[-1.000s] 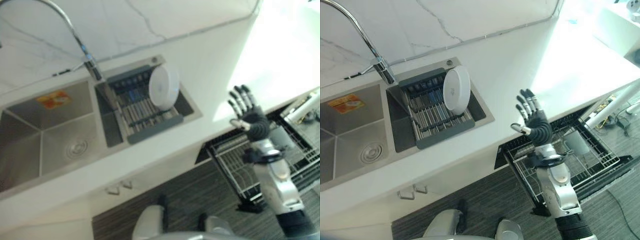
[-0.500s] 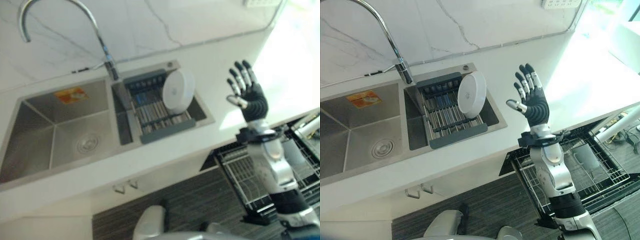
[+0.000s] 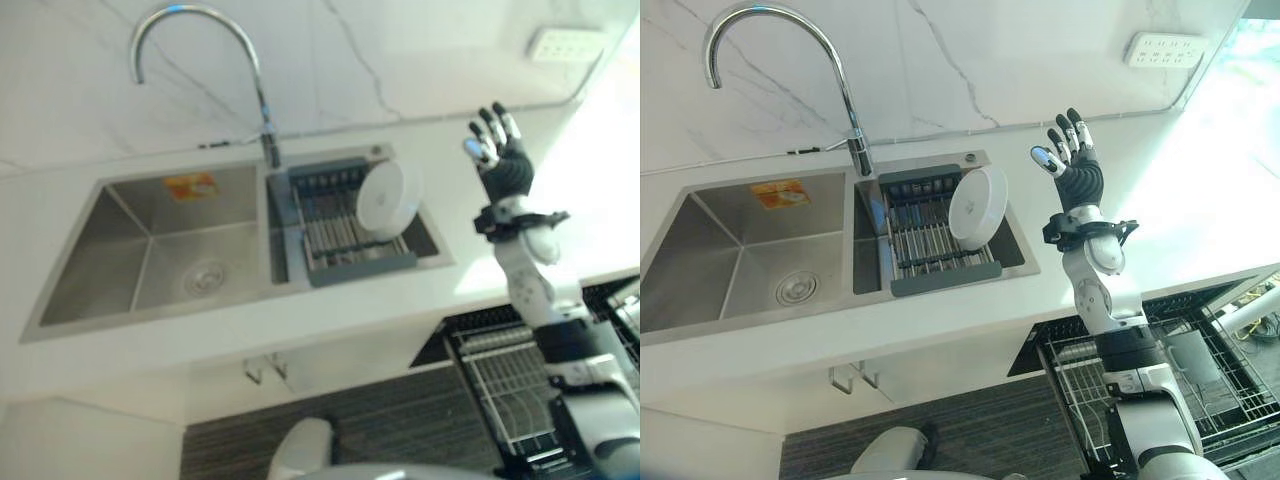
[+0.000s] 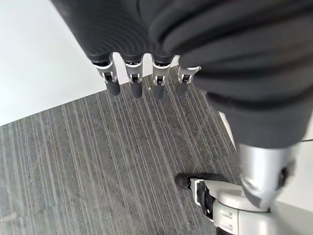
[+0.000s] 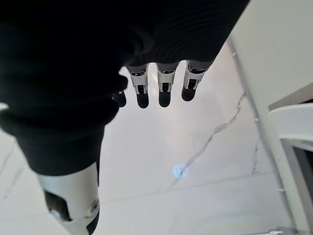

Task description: Place the dishes in the dishwasher.

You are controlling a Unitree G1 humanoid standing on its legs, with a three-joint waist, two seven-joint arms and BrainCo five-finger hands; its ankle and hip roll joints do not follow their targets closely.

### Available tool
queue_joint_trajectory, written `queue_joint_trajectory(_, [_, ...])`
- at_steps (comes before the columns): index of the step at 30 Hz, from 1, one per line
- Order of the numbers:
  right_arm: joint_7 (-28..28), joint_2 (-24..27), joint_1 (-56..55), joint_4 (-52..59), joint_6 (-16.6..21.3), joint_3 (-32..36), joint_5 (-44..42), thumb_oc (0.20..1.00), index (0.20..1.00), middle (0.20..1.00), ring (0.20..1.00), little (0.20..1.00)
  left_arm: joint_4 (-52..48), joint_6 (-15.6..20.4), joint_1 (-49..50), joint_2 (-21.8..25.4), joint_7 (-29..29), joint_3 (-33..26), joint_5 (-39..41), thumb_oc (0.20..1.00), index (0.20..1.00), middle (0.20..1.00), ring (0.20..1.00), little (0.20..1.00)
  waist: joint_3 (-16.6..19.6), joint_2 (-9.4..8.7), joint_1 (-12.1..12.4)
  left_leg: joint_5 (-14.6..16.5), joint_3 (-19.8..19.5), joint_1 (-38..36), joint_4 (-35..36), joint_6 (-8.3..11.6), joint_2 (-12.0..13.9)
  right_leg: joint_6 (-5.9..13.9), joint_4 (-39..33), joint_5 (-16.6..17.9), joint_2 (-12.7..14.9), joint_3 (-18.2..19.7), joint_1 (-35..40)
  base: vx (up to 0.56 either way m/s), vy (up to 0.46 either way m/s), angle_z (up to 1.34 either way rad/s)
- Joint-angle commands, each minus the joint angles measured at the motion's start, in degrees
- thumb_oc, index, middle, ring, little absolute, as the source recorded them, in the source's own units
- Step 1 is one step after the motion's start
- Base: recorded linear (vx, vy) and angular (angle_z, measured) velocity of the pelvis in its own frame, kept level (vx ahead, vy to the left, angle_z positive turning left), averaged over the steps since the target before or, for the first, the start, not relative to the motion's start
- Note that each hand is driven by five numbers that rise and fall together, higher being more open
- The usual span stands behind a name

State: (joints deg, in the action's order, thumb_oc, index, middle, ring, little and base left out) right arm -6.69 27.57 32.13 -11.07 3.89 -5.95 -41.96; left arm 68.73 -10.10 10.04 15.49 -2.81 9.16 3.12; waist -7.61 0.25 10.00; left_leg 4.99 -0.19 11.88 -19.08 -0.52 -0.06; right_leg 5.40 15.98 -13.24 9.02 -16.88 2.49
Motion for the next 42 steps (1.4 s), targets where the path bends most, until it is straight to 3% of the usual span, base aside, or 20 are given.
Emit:
queue_joint_trajectory(1, [-0.04,1.97,4.06,-1.74,0.52,1.64,-1.92,1.000,1.000,1.000,1.000,1.000,2.52,-0.27,-0.25,2.37,0.09,3.59,-3.25,1.000,1.000,1.000,1.000,1.000,0.59,0.32,2.14,5.21,-2.07,-3.91,1.89,2.95,2.35,0.88,1.21,0.95,2.47,-2.80,-2.38,0.07,0.002,0.15])
queue_joint_trajectory(8, [-2.14,2.38,5.53,-9.17,1.93,2.18,-1.56,1.000,1.000,1.000,1.000,1.000,2.69,-0.03,-0.45,3.01,0.59,3.69,-3.61,1.000,1.000,1.000,1.000,1.000,0.51,0.54,3.50,5.05,-2.81,-3.62,1.89,2.73,1.77,1.15,1.21,0.96,3.00,-4.02,-1.54,0.02,0.006,0.12])
queue_joint_trajectory(19, [-3.49,1.63,5.92,-15.60,0.67,1.79,-1.39,1.000,1.000,1.000,1.000,1.000,4.71,-0.10,-1.83,3.25,1.28,3.33,-5.00,1.000,1.000,1.000,1.000,1.000,0.43,0.63,4.02,5.02,-3.14,-3.71,1.89,3.01,1.72,1.13,1.21,0.67,3.37,-5.04,-0.82,0.03,0.002,0.07])
queue_joint_trajectory(42, [-2.08,-0.45,6.51,-19.29,-0.88,-0.90,-1.16,1.000,1.000,1.000,1.000,1.000,4.07,-0.05,-0.99,3.89,1.27,3.33,-5.48,1.000,1.000,1.000,1.000,1.000,-1.40,2.23,4.77,4.07,-4.96,-2.86,1.89,2.98,0.72,1.35,1.21,1.14,4.27,-5.15,-0.66,0.02,0.002,0.03])
